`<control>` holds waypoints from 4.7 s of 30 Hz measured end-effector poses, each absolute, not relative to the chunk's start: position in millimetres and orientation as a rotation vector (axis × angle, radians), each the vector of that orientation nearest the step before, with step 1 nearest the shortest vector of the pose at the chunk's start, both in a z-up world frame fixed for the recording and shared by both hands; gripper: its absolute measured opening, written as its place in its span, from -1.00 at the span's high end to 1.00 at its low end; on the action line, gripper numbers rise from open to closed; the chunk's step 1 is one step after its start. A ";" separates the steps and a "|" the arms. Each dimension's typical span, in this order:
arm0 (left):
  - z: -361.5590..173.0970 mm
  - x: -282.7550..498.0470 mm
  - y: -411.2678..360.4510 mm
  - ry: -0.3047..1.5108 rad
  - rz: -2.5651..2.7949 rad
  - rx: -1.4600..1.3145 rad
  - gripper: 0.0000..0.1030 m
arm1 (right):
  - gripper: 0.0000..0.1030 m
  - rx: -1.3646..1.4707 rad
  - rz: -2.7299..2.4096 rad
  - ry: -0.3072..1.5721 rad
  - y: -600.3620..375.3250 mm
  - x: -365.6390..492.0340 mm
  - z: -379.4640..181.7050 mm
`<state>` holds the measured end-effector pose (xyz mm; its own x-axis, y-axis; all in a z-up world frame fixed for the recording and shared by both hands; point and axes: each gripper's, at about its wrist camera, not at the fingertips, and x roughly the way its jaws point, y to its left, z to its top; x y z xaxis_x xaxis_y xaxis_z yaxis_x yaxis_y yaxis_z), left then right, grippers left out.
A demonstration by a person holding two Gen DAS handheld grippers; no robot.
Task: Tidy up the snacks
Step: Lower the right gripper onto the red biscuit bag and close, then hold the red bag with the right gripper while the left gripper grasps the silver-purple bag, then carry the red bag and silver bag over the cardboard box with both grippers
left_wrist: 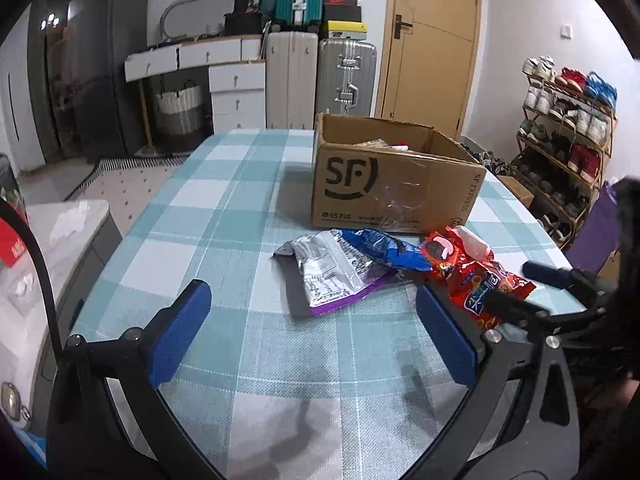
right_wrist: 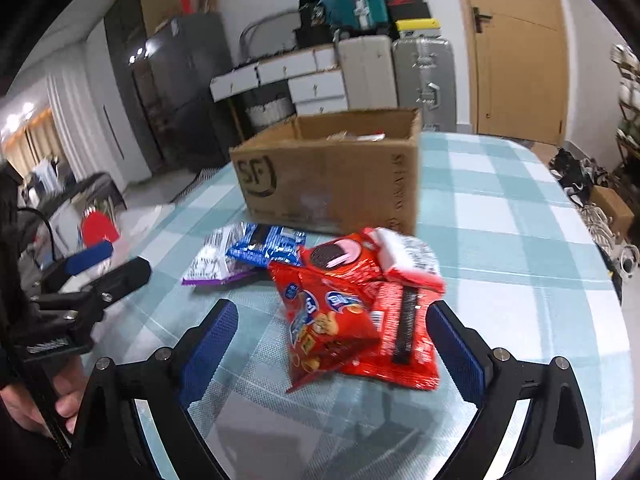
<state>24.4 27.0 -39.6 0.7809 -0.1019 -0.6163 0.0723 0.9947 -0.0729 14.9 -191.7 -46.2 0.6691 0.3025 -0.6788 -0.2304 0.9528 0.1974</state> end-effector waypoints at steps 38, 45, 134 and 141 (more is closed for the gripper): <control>-69.3 45.0 56.6 0.819 -0.024 -0.180 -0.98 | 0.28 0.170 0.363 0.851 -187.6 20.2 -65.3; -81.9 52.8 61.6 0.883 -0.021 -0.215 -0.98 | 0.28 0.188 0.388 0.819 -189.3 12.3 -55.5; -58.3 82.4 48.6 0.747 -0.108 -0.160 0.46 | 0.26 0.262 0.396 0.705 -211.6 -8.4 -31.6; -48.1 48.6 45.5 0.716 -0.117 -0.168 0.46 | 0.26 0.281 0.389 0.670 -217.1 -11.6 -27.6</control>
<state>48.6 45.5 -48.1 0.7490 -0.1640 -0.6419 0.0493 0.9800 -0.1929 -11.6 -217.1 -27.6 0.7166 0.4350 -0.5452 -0.2574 0.8914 0.3729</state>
